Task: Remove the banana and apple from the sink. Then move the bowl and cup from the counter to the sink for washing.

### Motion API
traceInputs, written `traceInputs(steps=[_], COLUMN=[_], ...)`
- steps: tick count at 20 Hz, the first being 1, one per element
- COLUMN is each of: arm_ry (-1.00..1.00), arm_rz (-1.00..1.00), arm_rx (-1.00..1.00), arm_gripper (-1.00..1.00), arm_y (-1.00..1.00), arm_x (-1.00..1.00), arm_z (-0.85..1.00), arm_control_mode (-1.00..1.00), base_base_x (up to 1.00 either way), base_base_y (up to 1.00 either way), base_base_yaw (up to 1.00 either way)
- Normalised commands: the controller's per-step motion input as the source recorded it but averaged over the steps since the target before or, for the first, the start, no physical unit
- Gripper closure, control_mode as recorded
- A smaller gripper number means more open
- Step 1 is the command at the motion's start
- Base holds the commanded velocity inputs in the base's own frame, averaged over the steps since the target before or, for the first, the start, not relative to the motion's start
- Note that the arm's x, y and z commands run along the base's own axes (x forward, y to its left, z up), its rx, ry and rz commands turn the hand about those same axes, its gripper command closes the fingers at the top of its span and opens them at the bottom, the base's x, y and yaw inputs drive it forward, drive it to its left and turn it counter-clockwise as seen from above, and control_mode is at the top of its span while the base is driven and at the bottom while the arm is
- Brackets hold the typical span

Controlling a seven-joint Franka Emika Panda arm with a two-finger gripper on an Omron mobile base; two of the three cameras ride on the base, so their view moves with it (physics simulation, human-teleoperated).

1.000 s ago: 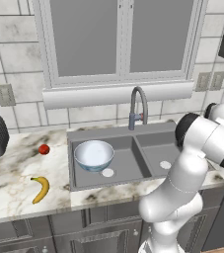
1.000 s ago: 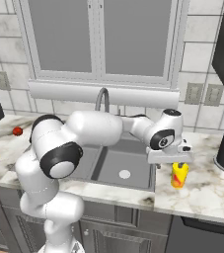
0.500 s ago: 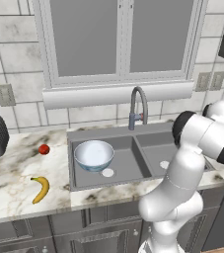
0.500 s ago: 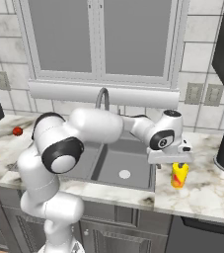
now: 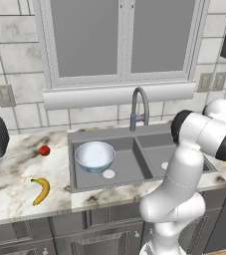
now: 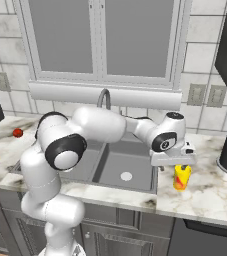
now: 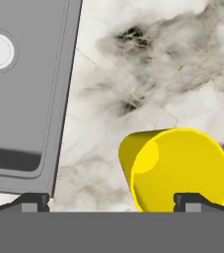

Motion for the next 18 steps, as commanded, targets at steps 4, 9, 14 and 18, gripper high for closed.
traceInputs(steps=[4,9,14,18], arm_ry=[0.0,0.0,0.0,0.0], arm_rz=[0.0,0.0,0.0,0.0], arm_rx=[0.0,0.0,0.0,0.0], arm_gripper=[-1.0,-1.0,-1.0,-1.0], arm_y=[-0.1,-0.11,-0.09,-0.08], arm_x=[0.1,0.09,0.08,0.08], arm_z=[-0.01,-0.01,-0.04,-0.06], arm_control_mode=[-1.0,-1.0,-1.0,-1.0], base_base_x=[0.0,0.0,0.0,0.0], base_base_y=[0.0,0.0,0.0,0.0], base_base_yaw=[0.0,0.0,0.0,0.0])
